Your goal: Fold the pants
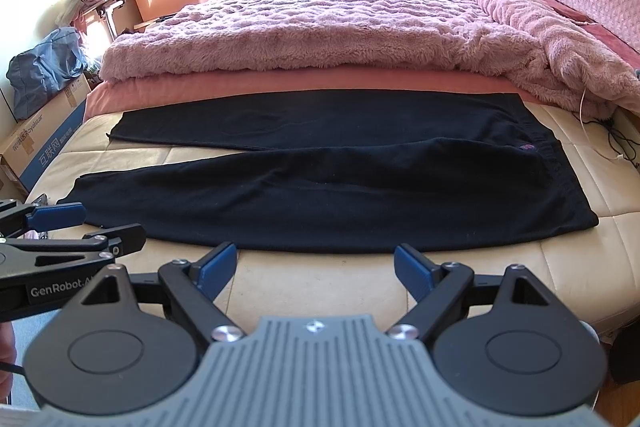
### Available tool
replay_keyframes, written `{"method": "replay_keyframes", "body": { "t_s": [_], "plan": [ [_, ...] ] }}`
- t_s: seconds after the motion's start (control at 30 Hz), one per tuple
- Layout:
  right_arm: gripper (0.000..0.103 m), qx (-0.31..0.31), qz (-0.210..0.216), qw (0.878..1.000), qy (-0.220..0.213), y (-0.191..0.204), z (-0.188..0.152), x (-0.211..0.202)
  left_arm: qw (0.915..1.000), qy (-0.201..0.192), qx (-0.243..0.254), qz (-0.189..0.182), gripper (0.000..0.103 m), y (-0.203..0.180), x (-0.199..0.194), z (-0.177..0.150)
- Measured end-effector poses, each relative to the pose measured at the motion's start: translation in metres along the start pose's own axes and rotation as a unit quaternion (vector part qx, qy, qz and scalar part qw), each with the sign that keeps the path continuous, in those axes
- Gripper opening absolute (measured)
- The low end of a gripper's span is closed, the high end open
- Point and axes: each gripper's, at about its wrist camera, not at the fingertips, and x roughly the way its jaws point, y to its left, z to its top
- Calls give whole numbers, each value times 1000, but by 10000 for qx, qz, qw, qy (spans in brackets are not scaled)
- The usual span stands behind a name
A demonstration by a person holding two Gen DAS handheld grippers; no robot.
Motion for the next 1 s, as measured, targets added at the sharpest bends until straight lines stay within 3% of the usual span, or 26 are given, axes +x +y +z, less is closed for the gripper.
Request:
{"method": "replay_keyframes", "body": {
  "t_s": [0.77,1.0],
  "plan": [
    [82,50,19,10000,50,-4,4,2,9999,62,-56,-71,81,3,5,-1],
    [82,-113,248,9992,-294,-17,8,6,9997,79,-92,-188,75,18,17,3]
  ]
}}
